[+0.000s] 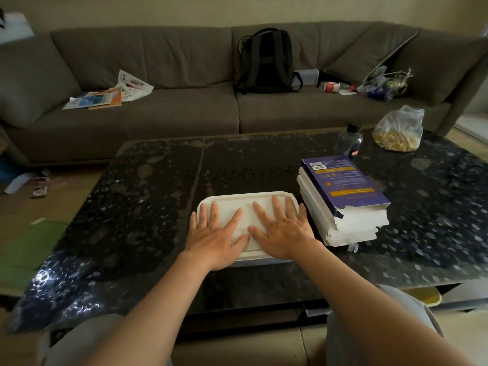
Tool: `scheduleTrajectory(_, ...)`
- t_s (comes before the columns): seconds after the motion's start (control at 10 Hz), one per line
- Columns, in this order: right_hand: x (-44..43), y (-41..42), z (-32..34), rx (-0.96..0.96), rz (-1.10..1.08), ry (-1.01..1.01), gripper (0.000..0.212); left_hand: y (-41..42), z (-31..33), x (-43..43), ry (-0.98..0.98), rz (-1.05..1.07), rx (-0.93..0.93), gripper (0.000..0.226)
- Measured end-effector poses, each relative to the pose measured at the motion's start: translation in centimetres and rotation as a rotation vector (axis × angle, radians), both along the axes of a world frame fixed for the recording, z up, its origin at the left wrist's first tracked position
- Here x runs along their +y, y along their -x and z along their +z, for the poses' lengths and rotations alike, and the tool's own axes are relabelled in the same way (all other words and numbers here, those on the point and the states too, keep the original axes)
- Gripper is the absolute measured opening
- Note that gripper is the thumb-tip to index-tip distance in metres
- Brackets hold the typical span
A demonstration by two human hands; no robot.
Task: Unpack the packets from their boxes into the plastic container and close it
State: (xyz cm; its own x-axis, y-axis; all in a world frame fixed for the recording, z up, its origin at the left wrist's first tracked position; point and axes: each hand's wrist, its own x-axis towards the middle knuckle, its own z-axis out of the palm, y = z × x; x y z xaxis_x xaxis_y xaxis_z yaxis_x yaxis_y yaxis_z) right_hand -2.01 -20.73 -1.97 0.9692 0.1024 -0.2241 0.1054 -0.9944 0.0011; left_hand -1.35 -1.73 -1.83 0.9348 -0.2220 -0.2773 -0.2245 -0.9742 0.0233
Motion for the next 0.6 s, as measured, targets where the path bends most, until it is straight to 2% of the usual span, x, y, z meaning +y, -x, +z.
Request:
scheduleTrajectory(0.3,0.3,-0.2,0.0,0.025,-0.012,0.022,0.074,0.0,0.1,-0.1,-0.016,0.001,0.008,0.072)
scheduleTrajectory(0.6,0.0,0.0,0.4,-0.002,-0.016,-0.052,0.076,0.3,1.3,-0.1,0.086,0.036,0.03,0.073)
